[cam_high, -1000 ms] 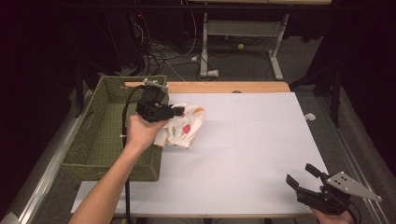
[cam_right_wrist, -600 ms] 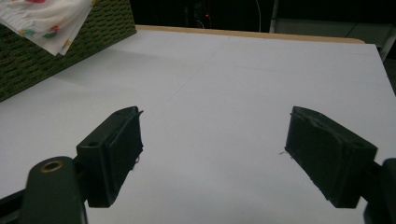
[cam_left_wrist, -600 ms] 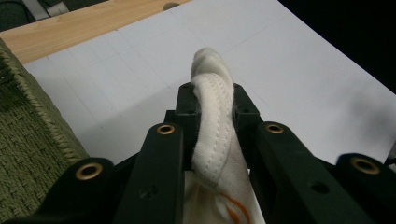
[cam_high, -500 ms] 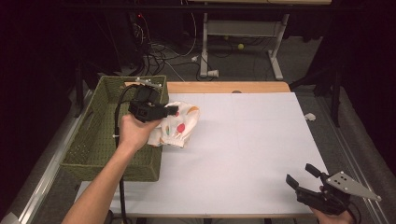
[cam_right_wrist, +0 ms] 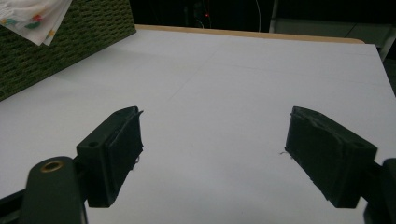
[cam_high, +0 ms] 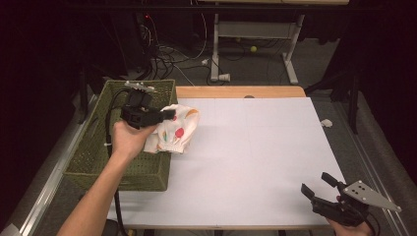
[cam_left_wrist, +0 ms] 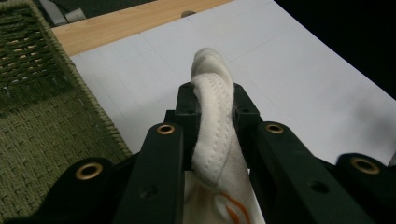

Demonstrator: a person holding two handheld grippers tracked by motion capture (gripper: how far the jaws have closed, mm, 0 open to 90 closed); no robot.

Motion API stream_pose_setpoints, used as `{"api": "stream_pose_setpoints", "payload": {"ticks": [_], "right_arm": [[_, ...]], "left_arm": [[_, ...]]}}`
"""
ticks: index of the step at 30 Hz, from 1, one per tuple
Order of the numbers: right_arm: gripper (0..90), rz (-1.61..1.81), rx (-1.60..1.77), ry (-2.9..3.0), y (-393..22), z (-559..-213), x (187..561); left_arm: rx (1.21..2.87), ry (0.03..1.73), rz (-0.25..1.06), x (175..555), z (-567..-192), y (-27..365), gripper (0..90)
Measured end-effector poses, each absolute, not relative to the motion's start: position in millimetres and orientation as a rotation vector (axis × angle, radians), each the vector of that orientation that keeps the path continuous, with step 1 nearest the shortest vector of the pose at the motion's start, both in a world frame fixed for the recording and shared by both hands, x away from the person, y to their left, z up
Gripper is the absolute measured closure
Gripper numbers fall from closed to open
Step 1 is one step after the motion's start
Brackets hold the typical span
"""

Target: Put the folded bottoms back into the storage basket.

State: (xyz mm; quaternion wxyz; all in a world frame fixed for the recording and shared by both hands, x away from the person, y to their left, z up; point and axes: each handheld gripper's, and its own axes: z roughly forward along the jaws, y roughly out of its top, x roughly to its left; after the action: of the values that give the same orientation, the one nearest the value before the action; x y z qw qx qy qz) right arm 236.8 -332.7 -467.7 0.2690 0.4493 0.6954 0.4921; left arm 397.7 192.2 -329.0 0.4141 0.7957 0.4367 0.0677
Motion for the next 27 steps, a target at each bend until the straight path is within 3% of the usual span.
{"api": "stream_pose_setpoints", "payload": {"ticks": [27], "right_arm": [[19.2,1.312,1.205,1.878,-332.0,-467.9,237.3]], "left_arm": [[1.898,1.183,0.237,386.1,-317.5,250.0,76.0]]}}
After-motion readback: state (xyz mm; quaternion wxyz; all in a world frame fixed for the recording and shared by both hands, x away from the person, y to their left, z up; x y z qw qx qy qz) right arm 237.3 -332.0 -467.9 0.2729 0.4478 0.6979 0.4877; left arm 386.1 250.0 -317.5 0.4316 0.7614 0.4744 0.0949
